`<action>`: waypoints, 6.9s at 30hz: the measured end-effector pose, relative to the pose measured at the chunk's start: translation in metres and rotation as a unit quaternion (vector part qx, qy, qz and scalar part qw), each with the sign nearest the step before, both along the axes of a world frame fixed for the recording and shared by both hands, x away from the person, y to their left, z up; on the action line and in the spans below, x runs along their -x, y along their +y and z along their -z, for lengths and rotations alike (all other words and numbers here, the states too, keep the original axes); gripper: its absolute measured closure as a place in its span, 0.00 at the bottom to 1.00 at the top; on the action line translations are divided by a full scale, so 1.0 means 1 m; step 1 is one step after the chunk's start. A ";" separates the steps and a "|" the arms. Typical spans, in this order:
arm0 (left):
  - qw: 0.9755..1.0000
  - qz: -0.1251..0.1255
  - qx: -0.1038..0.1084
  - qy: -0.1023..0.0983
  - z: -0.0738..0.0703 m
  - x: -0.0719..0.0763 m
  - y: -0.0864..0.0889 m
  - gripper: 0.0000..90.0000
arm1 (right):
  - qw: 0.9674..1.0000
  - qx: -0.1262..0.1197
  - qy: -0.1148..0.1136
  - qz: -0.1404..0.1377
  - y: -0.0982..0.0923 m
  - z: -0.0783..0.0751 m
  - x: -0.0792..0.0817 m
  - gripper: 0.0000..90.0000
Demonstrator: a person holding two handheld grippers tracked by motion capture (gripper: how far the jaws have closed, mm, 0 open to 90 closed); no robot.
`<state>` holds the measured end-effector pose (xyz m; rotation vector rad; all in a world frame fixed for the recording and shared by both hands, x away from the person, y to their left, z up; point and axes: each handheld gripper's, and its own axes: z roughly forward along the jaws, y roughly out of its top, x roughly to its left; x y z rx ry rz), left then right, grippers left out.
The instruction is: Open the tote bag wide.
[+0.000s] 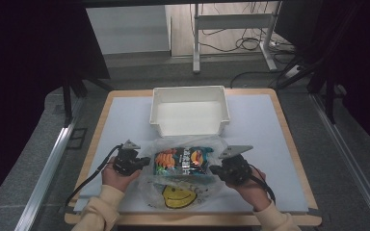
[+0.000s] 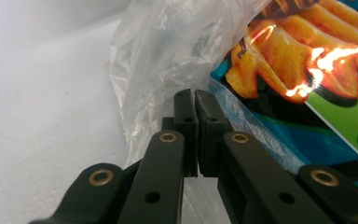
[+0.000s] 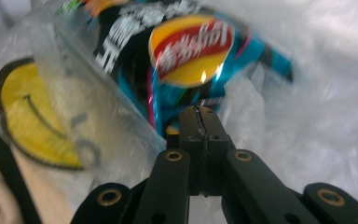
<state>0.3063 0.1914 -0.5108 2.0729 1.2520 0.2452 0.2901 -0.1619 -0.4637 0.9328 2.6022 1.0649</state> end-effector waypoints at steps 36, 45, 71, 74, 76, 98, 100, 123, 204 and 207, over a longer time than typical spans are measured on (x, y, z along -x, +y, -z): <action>0.999 0.017 0.033 -0.030 -0.015 0.015 0.004 0.97 | 1.000 0.002 0.014 0.008 -0.022 0.038 0.027 0.98; 0.995 0.059 0.034 -0.068 -0.051 0.035 -0.013 1.00 | 1.000 0.000 0.014 0.004 -0.019 0.036 0.025 0.98; 0.995 0.093 -0.026 0.039 0.003 0.072 -0.001 1.00 | 0.999 0.007 0.033 0.006 -0.023 0.046 0.019 0.98; 0.994 0.094 -0.028 0.047 0.008 0.073 -0.002 1.00 | 0.999 0.008 0.037 0.006 -0.024 0.049 0.018 0.98; 0.994 0.096 -0.030 0.049 0.008 0.075 -0.001 1.00 | 0.999 0.008 0.037 0.006 -0.023 0.049 0.018 0.98; 0.992 0.104 -0.045 0.054 0.015 0.080 -0.003 1.00 | 1.000 -0.010 0.022 -0.004 -0.025 0.039 0.034 0.98; 0.992 0.104 -0.044 0.053 0.015 0.080 -0.003 1.00 | 0.999 -0.034 0.012 -0.008 -0.025 0.028 0.039 0.98; 0.993 0.102 -0.036 0.049 0.014 0.079 -0.003 1.00 | 0.993 -0.014 0.027 -0.110 0.075 0.053 0.049 0.98; 0.998 0.003 -0.059 0.015 0.013 -0.040 -0.010 1.00 | 0.995 -0.055 -0.079 0.001 0.014 -0.020 0.002 0.98; 0.998 0.001 -0.058 0.013 0.013 -0.039 -0.010 1.00 | 0.997 -0.022 -0.074 0.023 0.009 -0.010 -0.010 0.98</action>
